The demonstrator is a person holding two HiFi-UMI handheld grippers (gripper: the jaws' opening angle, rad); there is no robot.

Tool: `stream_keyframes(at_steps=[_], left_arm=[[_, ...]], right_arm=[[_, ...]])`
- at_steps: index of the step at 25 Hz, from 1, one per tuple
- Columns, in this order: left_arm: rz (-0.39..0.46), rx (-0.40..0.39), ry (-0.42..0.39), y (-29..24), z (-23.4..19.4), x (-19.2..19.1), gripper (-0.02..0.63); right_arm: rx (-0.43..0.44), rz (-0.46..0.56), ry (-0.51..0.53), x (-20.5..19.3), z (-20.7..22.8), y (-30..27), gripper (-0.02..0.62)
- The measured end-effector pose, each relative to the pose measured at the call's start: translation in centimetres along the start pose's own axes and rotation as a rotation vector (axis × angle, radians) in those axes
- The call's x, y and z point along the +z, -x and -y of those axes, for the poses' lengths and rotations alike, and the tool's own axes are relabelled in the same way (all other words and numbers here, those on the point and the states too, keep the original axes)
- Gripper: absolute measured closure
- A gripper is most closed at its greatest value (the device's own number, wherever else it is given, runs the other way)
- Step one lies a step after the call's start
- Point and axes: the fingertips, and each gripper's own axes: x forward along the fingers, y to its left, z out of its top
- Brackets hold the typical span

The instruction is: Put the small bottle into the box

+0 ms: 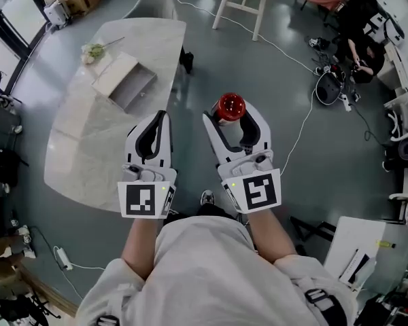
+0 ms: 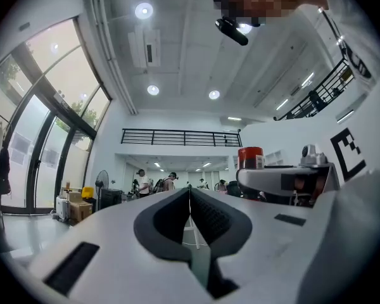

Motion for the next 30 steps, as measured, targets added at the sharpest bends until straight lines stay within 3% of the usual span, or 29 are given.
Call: stream_keyframes(at_steps=[14,24,30], left_arm=[[-0.027,-0.017,0.025,-3.0,6.2,-2.4,0.581],[-0.087,-0.043,0.051,-8.0,6.3,-5.9,0.581],[-0.074,-0.064,0.056,-14.7,3.1,-7.7,0.581]], right_arm=[[0.032,-0.013,-0.026,-2.3,5.6,3.1,0.345],[0.012,-0.017,-0.089,-5.6,8.9,0.8,0.345],[0.015,-0.068,-0.096,-9.1,11.8,-4.9,0.345]])
